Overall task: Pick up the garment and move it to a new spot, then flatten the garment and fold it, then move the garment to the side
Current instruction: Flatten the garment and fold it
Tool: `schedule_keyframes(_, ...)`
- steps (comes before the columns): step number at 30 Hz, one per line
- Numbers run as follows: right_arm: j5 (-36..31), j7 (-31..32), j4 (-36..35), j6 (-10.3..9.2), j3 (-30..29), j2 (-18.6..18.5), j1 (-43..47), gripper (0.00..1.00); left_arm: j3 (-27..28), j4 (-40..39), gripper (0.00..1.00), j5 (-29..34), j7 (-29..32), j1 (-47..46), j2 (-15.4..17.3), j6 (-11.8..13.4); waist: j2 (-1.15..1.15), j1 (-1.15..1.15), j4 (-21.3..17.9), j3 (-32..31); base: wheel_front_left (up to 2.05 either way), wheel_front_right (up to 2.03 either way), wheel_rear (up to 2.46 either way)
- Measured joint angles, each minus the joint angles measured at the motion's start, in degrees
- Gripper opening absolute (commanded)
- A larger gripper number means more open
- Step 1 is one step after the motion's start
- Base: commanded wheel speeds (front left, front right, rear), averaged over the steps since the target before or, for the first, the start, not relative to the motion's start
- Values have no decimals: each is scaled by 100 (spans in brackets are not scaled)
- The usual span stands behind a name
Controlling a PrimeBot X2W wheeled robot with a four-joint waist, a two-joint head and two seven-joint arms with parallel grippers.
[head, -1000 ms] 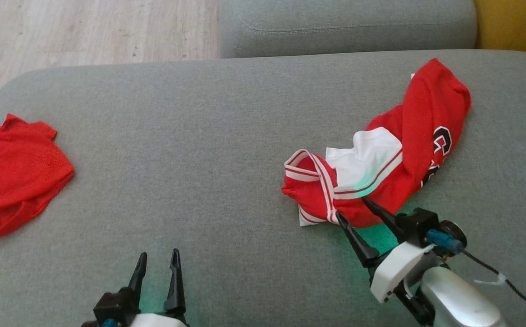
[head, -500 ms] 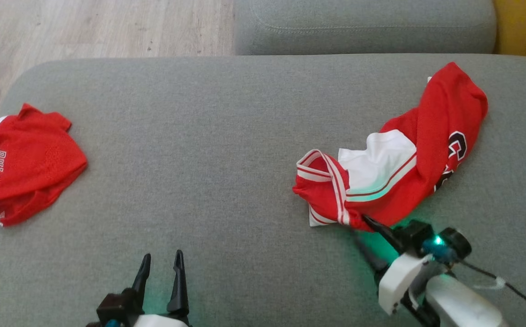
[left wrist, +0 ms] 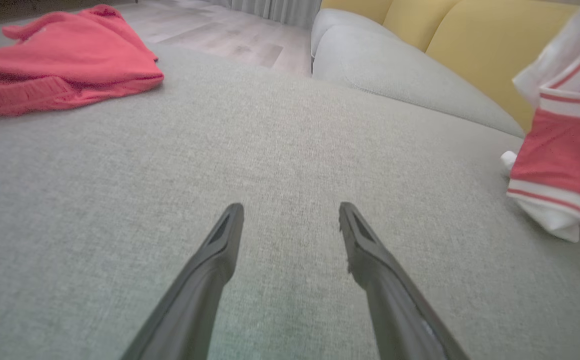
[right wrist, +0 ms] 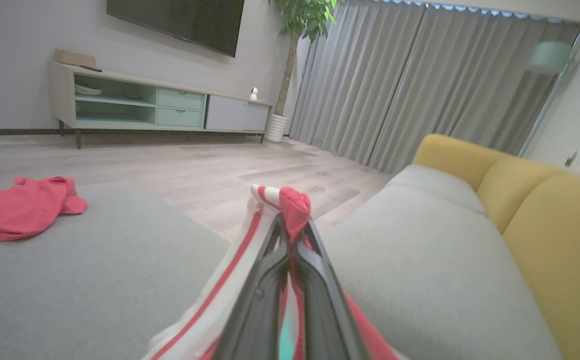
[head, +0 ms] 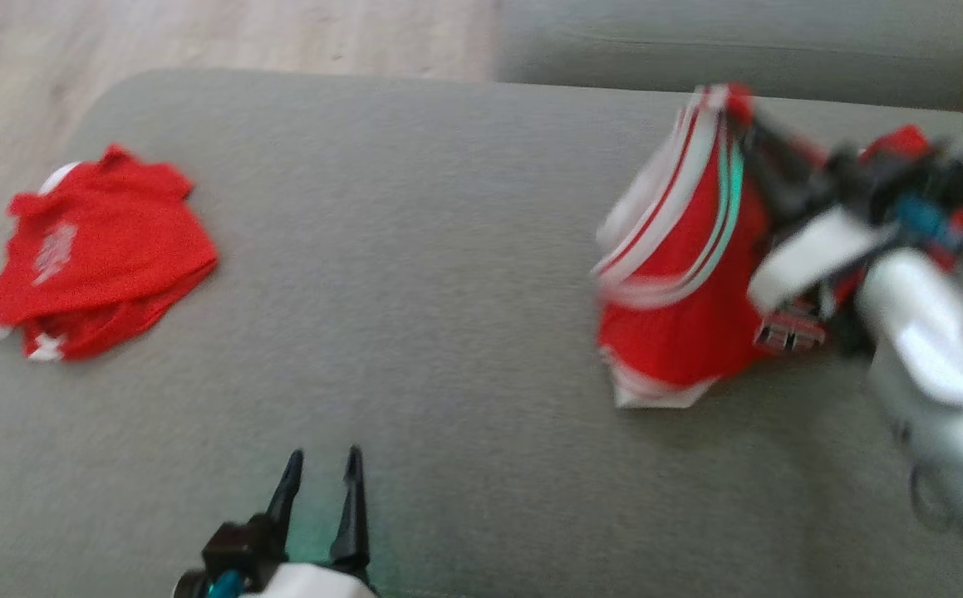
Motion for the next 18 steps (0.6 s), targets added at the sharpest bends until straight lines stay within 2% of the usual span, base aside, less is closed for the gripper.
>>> schedule_keyframes(5,-270,-1,866,0,-27,-104,-1288,0,-350,-16,100,-4,0,-299,3,-99,0,0,532,110,0,0,0)
schedule_keyframes(10,-660,-1,1889,0,-276,-132,-2002,0,-667,-20,100,-52,0,-359,5,-99,0,0,1152,252,0,0,0)
schedule_keyframes(11,-690,-1,2107,0,-419,-122,-2086,5,-695,-21,100,-80,0,-365,4,-98,0,0,1270,286,0,0,0)
schedule_keyframes(12,-733,-1,2319,0,-526,-121,-2163,99,-717,-24,100,-107,0,-373,5,-98,0,0,1376,323,0,0,0)
schedule_keyframes(15,-875,1,2908,0,-733,-30,-2351,100,-805,-47,100,-149,0,-380,7,-89,0,0,1598,463,0,0,0)
schedule_keyframes(18,-983,0,3154,0,-751,213,-2338,100,-847,-85,100,-187,0,-392,4,-53,0,1,1606,588,0,0,0)
